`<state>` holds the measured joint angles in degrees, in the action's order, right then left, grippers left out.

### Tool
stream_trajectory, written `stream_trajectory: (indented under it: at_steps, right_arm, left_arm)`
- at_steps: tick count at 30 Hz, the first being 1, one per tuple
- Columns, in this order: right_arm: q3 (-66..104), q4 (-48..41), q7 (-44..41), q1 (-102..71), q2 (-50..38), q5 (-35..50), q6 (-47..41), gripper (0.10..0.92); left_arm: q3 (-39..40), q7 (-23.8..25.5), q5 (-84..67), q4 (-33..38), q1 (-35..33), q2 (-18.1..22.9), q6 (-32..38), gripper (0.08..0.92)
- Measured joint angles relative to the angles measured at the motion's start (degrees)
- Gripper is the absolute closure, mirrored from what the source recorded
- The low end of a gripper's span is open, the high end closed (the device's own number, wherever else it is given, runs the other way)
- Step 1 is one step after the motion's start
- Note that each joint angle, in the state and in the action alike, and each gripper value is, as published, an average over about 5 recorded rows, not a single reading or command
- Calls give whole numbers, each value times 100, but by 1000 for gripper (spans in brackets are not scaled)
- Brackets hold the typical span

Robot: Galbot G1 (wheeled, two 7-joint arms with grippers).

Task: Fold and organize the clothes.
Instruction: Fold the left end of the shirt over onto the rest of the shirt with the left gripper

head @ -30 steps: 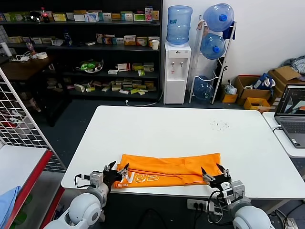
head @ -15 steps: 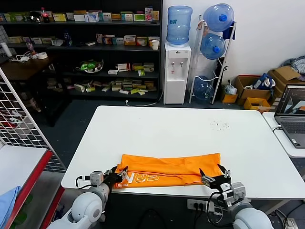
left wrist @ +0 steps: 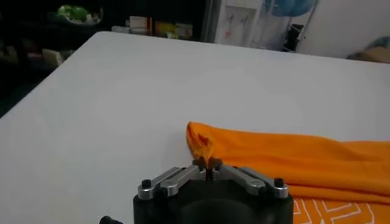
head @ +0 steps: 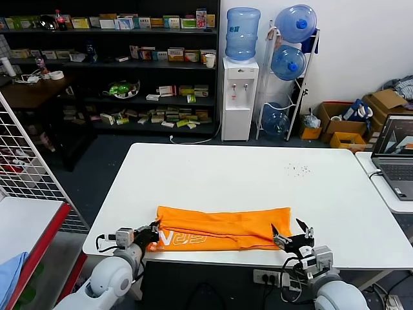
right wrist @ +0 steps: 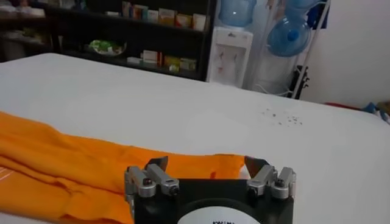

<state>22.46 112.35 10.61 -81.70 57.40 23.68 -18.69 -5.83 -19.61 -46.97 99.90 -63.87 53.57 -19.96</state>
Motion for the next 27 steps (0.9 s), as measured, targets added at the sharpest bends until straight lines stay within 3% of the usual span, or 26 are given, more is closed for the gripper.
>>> stream_trajectory:
  at_steps: [15,21,27]
  right_arm:
    - [-47,-154,-12,133,195,-303,228,203]
    - [-53,-265,-7,185,236,-381,290,203]
    - [-62,-373,15,273,282,-386,287,203]
  left_arm:
    - [-596,-141,-217,-115,35,-1212,-58,894]
    - [-491,-327,-414,471,-83,-1215,-200,894]
    - [-143,-562,-587,933,-57,-845,-286,894]
